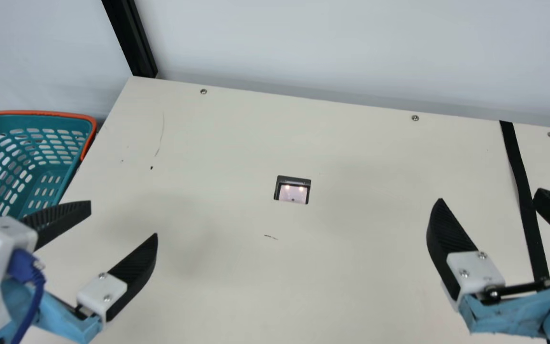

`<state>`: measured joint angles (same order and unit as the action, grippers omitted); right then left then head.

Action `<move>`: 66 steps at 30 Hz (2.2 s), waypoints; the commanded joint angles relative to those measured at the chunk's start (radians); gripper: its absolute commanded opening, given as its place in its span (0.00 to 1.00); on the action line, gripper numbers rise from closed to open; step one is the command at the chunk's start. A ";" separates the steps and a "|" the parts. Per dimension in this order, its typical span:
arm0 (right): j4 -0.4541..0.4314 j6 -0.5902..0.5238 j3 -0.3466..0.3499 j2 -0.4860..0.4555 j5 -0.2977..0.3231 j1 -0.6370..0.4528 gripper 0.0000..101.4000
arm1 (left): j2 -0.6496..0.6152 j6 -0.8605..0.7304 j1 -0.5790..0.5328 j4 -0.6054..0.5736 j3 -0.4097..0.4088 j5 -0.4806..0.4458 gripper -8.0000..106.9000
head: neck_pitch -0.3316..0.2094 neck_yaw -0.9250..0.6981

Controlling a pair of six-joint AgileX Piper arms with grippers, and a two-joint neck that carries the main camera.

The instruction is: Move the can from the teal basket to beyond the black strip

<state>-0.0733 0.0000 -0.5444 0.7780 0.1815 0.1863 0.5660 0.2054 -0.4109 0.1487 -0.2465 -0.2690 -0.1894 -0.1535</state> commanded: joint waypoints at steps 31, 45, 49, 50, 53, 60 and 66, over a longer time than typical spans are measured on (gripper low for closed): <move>0.004 0.017 0.153 -0.268 -0.001 -0.009 1.00 | -0.341 -0.079 0.028 -0.165 0.080 -0.151 0.85 | -0.008 -0.011; 0.039 0.013 0.267 -0.434 0.006 -0.076 1.00 | -0.528 -0.102 0.204 -0.165 0.095 -0.218 0.85 | -0.008 -0.011; 0.060 0.004 0.318 -0.525 -0.006 -0.090 1.00 | -0.566 -0.108 0.225 -0.169 0.095 -0.231 0.85 | -0.008 -0.011; 0.068 -0.002 0.334 -0.550 -0.013 -0.094 1.00 | -0.566 -0.108 0.225 -0.169 0.095 -0.231 0.85 | -0.008 -0.011; 0.067 0.000 0.334 -0.541 -0.006 -0.094 1.00 | -0.566 -0.108 0.225 -0.169 0.095 -0.231 0.85 | -0.008 -0.011; 0.067 0.000 0.335 -0.552 -0.006 -0.094 1.00 | -0.566 -0.108 0.225 -0.169 0.095 -0.231 0.85 | -0.008 -0.011; 0.067 0.000 0.335 -0.552 -0.006 -0.094 1.00 | -0.566 -0.108 0.225 -0.169 0.095 -0.231 0.85 | -0.008 -0.011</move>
<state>-0.0059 0.0000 -0.2094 0.2256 0.1759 0.0921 0.0000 0.0975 -0.1856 -0.0198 -0.1518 -0.4998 -0.1894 -0.1535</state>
